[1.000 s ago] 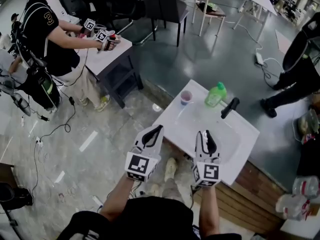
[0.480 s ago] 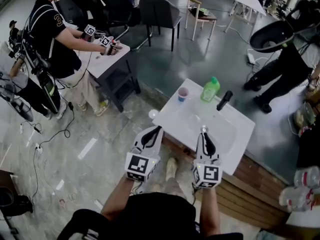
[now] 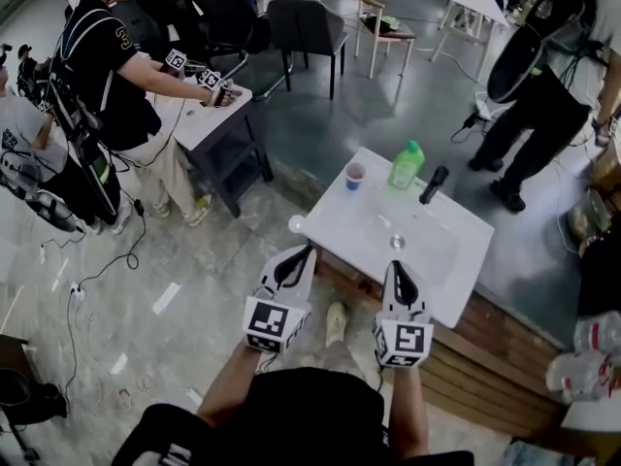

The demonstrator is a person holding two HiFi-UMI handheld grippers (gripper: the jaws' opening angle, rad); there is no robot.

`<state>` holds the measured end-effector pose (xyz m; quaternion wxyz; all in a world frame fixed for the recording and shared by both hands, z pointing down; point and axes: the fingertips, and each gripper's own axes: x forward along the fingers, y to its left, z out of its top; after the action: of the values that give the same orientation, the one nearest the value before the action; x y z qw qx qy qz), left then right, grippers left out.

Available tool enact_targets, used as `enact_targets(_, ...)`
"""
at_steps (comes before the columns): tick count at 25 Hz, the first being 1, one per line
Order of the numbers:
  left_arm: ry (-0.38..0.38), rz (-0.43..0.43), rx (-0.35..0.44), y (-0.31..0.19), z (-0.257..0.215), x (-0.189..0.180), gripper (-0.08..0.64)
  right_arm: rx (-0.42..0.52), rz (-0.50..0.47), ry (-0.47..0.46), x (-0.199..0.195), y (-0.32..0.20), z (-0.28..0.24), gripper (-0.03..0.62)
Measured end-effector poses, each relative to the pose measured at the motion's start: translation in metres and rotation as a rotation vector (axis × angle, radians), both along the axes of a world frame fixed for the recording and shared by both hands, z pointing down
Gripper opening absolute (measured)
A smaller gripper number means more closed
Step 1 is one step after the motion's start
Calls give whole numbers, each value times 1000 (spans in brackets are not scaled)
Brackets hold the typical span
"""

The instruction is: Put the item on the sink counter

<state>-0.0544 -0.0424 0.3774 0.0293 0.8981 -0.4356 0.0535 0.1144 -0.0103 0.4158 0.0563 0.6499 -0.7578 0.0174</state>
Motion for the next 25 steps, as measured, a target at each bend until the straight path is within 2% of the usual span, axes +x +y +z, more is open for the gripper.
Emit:
enact_targets(13, -7, 10, -5, 8, 1, -1, 6, 19, 10, 7, 0, 6, -7, -1)
enact_targets(25, -21, 2, -10, 5, 0, 0, 6, -7, 5, 8, 0, 3, -5, -2)
